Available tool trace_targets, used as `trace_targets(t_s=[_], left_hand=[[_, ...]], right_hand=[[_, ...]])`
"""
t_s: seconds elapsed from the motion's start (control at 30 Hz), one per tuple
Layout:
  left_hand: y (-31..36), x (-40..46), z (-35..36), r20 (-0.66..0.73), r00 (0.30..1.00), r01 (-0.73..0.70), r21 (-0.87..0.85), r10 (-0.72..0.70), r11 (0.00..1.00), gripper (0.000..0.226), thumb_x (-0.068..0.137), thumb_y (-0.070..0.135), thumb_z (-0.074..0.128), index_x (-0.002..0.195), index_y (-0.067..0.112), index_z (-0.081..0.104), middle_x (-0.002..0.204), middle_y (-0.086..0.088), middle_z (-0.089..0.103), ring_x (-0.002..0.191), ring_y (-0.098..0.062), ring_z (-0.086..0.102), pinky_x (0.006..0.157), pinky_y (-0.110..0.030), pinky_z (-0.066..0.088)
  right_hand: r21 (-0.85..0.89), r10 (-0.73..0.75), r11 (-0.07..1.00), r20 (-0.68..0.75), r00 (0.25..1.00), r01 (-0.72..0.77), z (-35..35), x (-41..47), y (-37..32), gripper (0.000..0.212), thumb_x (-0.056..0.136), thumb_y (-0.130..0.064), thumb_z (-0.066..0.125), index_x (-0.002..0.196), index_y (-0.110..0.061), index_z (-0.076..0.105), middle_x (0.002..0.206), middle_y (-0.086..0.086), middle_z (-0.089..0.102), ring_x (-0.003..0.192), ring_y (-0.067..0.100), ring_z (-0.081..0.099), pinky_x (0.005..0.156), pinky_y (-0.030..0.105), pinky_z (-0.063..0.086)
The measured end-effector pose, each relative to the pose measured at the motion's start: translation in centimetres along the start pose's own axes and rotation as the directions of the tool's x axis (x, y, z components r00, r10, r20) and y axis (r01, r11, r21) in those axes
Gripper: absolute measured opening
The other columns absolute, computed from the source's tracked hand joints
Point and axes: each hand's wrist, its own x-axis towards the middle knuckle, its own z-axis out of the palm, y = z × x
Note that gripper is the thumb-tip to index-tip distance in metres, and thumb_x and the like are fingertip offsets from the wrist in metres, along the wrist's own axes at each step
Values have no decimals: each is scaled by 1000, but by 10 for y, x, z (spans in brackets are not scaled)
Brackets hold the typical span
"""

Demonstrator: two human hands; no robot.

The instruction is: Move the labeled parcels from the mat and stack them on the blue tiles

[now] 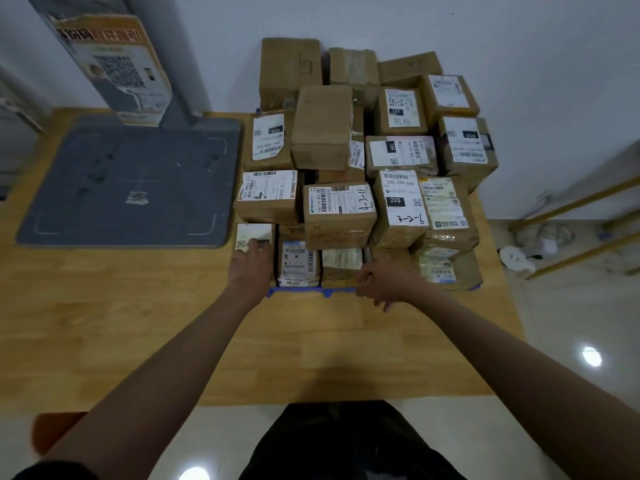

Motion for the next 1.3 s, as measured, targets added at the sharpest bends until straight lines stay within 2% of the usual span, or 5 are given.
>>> trace_targets(t_s=[0.27,0.53,0.77,1.03,1.3], left_hand=[[37,-7,-39,50,976,-216,58,213,975,39,88,30,67,119,12,52,112,-10,57,97,-27,60,69,-36,50],[163,-34,-70,106,902,-427,66,419,902,19,80,30,71,80,17,57,81,-1,56,78,-21,58,54,-30,39],[284,-50,-87,194,868,-466,-5,458,885,38,83,40,71,109,15,60,103,-6,61,86,-23,61,61,-35,49],[388,-56,-124,145,883,-428,-141,447,893,36,82,34,74,108,12,64,107,-7,63,96,-25,62,79,-39,54],[403,-15,-189,-17,937,-346,-199,350,917,19,83,27,70,98,17,63,99,-1,63,91,-20,61,82,-37,53]], right_hand=[[-15,60,998,-40,997,-60,-30,-26,47,29,90,-20,66,116,-8,63,107,13,66,89,25,70,58,32,60],[28,100,995,-83,992,-98,-65,-48,149,31,90,-20,67,117,-6,60,110,16,65,92,25,69,68,36,61],[60,75,996,-110,991,-69,-102,-46,248,32,89,-20,68,117,-5,61,95,10,65,81,23,70,66,35,61],[86,24,996,-109,994,-14,-146,-12,312,50,86,-22,72,131,-10,54,83,5,62,65,15,65,50,26,57],[181,-80,979,-82,993,94,-175,35,286,61,89,-20,68,142,-8,41,132,14,54,107,30,61,81,41,58]])
